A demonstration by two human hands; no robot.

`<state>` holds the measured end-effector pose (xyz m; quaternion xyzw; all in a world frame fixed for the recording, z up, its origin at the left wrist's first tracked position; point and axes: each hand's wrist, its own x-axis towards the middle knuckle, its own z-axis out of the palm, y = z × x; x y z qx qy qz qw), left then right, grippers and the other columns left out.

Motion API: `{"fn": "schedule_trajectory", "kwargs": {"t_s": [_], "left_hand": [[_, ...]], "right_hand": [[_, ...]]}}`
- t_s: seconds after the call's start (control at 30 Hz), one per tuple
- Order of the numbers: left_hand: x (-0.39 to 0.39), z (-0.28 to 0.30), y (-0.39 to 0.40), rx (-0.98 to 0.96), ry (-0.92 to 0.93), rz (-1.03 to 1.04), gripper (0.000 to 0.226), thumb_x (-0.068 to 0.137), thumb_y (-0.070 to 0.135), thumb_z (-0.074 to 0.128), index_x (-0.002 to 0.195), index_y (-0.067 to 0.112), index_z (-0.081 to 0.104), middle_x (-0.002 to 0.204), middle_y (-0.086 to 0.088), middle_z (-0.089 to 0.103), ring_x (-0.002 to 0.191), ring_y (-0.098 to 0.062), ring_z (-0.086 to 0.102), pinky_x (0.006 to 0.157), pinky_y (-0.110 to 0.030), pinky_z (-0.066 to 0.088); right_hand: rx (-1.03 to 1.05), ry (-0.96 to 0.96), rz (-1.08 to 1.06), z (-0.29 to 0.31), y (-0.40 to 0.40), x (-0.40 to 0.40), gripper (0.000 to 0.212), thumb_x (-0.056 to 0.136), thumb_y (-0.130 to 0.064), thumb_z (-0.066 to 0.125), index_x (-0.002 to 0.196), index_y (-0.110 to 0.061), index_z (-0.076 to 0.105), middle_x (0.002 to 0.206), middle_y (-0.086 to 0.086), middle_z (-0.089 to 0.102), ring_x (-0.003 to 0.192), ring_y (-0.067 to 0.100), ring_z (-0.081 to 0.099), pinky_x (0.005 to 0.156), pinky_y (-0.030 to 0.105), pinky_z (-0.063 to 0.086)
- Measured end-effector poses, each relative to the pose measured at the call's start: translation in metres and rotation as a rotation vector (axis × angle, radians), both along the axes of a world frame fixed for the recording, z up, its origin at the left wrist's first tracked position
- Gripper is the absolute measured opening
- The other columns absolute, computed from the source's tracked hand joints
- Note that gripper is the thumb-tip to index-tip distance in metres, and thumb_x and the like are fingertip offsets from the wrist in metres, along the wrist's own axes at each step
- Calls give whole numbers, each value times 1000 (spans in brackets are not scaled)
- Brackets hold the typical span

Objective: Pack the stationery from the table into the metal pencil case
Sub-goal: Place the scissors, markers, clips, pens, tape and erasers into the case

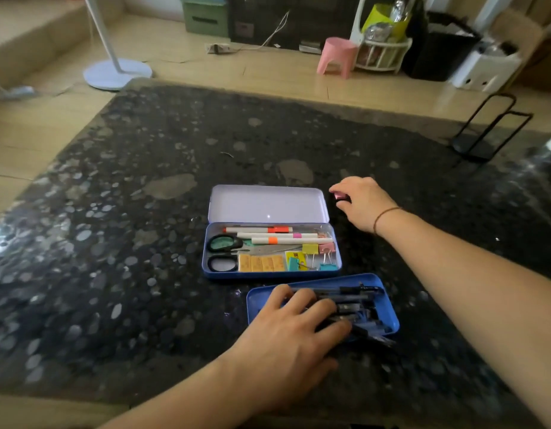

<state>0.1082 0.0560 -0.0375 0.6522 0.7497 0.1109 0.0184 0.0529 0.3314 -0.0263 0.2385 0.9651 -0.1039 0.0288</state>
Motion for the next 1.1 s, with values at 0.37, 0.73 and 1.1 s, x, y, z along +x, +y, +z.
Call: {"fn": "schedule_trajectory", "kwargs": {"t_s": [0.37, 0.73, 1.1], "left_hand": [[-20, -1, 1, 101, -47, 58, 26, 87, 32, 57, 113, 34, 63, 98, 10, 60, 83, -14, 54, 72, -31, 45], [-21, 0, -22, 98, -140, 198, 23, 87, 36, 50, 104, 34, 65, 95, 16, 62, 84, -9, 56, 73, -31, 48], [-46, 11, -43, 154, -247, 526, 21, 80, 28, 70, 101, 24, 70, 98, 12, 61, 81, -8, 59, 71, -22, 51]], "right_hand": [[153, 81, 324, -7, 0, 99, 26, 83, -22, 65, 109, -20, 68, 114, -2, 64, 114, 22, 52, 97, 43, 42], [34, 62, 90, 27, -82, 159, 26, 91, -36, 55, 116, -39, 57, 112, -20, 53, 105, 5, 46, 81, 25, 46], [-111, 176, 60, 11, -85, 143, 17, 82, -20, 69, 91, -32, 62, 92, -15, 55, 91, 5, 49, 79, 23, 44]]}}
